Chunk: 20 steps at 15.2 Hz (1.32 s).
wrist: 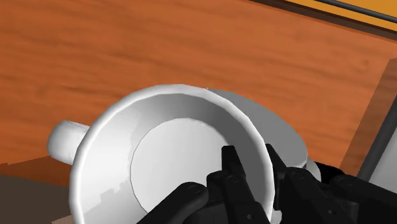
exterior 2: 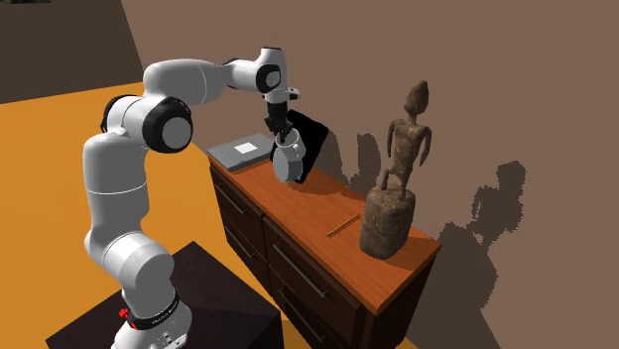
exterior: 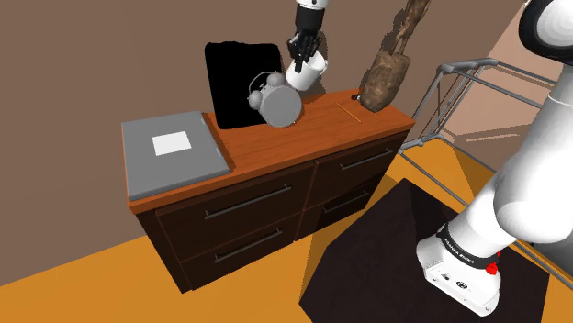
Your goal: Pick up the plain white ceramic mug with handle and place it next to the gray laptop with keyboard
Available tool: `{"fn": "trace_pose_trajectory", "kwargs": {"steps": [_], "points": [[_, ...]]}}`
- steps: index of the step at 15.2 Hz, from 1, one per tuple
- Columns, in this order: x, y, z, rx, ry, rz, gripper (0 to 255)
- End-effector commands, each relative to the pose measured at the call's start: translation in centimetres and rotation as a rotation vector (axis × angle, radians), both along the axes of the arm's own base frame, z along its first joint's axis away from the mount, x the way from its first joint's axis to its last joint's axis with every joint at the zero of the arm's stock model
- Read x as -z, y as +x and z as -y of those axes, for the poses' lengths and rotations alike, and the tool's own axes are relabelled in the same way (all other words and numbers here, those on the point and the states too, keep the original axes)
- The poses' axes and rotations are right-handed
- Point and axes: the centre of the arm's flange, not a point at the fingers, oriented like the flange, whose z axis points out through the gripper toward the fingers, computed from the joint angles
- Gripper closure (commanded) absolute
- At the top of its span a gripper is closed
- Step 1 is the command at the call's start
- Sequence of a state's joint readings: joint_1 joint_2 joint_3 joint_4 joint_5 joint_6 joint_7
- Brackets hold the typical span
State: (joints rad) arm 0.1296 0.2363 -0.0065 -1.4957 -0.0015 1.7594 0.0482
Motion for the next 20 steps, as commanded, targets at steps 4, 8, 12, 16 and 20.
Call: {"fn": "trace_pose_trajectory", "kwargs": {"steps": [4,8,12,16,20], "points": [[0.4,1.6,-6.6,0.000,0.001,-0.005,255],[0.4,3.0,-11.3,0.000,0.001,-0.005,255],[2.5,3.0,-11.3,0.000,0.001,-0.005,255],[4.6,3.0,-11.3,0.000,0.001,-0.005,255],[6.7,3.0,-11.3,0.000,0.001,-0.005,255]]}}
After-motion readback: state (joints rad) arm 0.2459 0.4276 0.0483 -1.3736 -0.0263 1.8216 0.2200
